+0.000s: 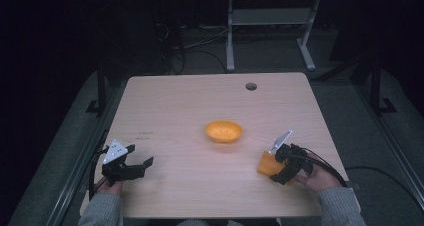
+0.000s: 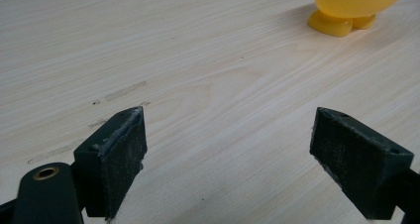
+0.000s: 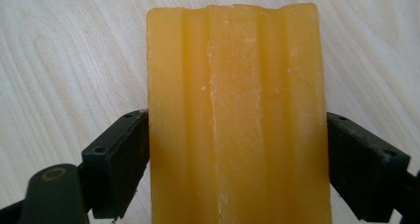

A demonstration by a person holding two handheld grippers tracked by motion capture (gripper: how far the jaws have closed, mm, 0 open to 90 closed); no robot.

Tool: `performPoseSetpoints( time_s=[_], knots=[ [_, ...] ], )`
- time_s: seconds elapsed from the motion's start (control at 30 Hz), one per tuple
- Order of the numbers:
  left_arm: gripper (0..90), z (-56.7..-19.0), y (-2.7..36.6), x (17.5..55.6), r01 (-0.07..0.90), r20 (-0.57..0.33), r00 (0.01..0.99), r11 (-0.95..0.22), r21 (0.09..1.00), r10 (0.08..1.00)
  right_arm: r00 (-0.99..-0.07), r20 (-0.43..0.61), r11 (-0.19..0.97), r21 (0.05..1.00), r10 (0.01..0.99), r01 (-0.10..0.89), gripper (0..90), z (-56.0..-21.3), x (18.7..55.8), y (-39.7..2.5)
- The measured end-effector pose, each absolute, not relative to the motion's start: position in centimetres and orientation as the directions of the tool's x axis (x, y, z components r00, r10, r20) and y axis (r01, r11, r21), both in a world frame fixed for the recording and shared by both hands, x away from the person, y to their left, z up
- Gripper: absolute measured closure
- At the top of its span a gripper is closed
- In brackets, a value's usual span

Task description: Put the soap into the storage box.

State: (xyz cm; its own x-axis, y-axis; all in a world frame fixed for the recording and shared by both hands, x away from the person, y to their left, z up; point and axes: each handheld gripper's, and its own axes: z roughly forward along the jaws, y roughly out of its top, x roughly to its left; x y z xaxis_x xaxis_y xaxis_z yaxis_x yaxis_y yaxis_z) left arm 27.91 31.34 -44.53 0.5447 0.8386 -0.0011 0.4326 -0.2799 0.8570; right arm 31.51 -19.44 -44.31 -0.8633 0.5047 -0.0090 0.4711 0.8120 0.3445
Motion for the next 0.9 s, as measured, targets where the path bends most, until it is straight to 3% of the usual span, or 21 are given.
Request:
performPoseSetpoints(
  time_s=[0.9],
  knots=[
    [13.6, -44.44, 31.40, 27.90, 0.434, -0.002, 0.543, -0.278, 0.857, 0.840, -0.883, -0.013, 0.841, 0.310, 0.470, 0.443, 21.0, -44.50, 31.94, -18.79]
  ],
)
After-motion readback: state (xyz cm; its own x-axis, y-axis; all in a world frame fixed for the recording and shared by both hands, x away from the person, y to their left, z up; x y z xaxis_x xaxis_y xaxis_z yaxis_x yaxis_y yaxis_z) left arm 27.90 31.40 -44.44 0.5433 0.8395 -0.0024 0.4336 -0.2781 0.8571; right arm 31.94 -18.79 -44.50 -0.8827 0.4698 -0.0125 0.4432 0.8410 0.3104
